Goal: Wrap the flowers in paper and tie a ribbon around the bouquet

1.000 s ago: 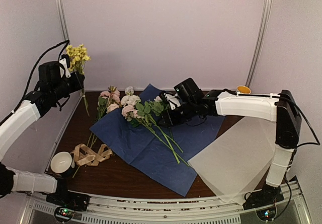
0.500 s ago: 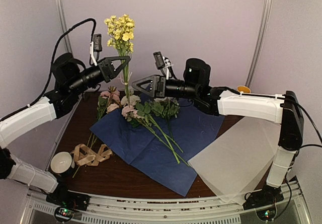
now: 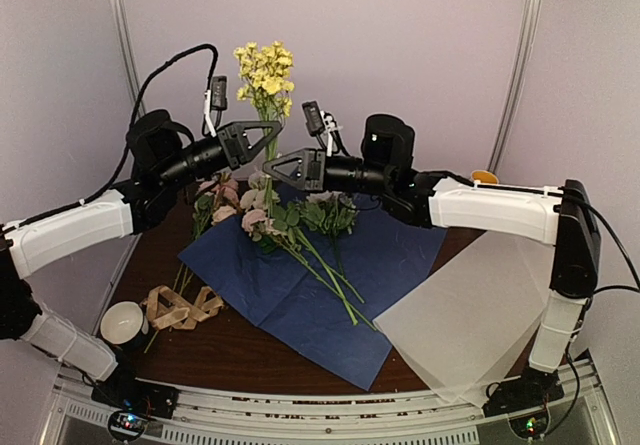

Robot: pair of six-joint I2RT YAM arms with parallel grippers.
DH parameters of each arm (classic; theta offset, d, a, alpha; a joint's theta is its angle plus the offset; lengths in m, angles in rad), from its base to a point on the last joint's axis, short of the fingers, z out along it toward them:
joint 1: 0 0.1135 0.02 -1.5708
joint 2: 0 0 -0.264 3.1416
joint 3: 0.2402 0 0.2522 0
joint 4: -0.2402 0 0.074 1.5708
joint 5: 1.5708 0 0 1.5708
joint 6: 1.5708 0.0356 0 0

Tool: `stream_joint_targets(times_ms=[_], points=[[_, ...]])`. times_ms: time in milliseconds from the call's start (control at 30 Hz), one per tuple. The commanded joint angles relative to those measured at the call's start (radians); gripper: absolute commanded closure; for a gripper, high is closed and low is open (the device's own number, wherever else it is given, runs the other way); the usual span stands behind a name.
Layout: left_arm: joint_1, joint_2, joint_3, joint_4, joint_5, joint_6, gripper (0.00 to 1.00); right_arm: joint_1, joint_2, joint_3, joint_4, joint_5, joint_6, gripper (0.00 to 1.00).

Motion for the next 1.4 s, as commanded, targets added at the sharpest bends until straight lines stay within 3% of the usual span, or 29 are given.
stream_joint_targets(times_ms=[0, 33, 67, 133, 233, 367, 600, 633, 733, 867, 1067, 1233, 1367], points=[[-0.005, 0.012, 0.031, 0.039, 0.009, -0.009, 1.00, -0.006, -0.002, 0.025, -0.084, 0.072, -0.019, 1.00], [-0.004, 0.010, 0.039, -0.013, -0.015, 0.007, 0.89, -0.015, -0.011, 0.015, -0.117, 0.098, -0.024, 1.00], [-0.002, 0.003, 0.048, -0.076, -0.049, 0.027, 0.67, -0.025, -0.020, 0.000, -0.155, 0.128, -0.035, 1.00], [0.007, -0.012, 0.064, -0.233, -0.134, 0.068, 0.39, -0.044, -0.031, -0.021, -0.324, 0.231, -0.082, 1.00], [0.055, -0.020, 0.076, -0.476, -0.249, 0.087, 0.24, -0.055, 0.007, 0.019, -0.634, 0.405, -0.215, 1.00], [0.183, -0.027, 0.001, -0.728, -0.340, 0.007, 0.19, -0.058, 0.105, 0.070, -0.878, 0.534, -0.308, 1.00], [0.336, -0.003, -0.170, -0.957, -0.475, 0.004, 0.06, -0.061, 0.238, 0.112, -0.963, 0.543, -0.298, 1.00], [0.351, 0.010, -0.185, -0.969, -0.476, 0.003, 0.05, -0.064, 0.253, 0.126, -0.981, 0.544, -0.292, 0.97], [0.376, 0.054, -0.216, -0.969, -0.451, 0.010, 0.02, -0.082, 0.254, 0.148, -1.028, 0.519, -0.263, 0.71], [0.378, 0.123, -0.224, -0.943, -0.389, 0.031, 0.02, -0.157, 0.115, 0.037, -0.943, 0.425, -0.214, 0.50], [0.380, 0.201, -0.214, -0.931, -0.365, 0.058, 0.03, -0.422, -0.039, -0.146, -0.964, 0.547, -0.217, 0.35], [0.379, 0.211, -0.215, -0.910, -0.361, 0.075, 0.10, -0.609, 0.057, -0.100, -1.121, 0.570, -0.280, 0.30], [0.379, 0.211, -0.225, -0.870, -0.361, 0.081, 0.23, -0.668, 0.144, -0.050, -1.176, 0.509, -0.297, 0.29]])
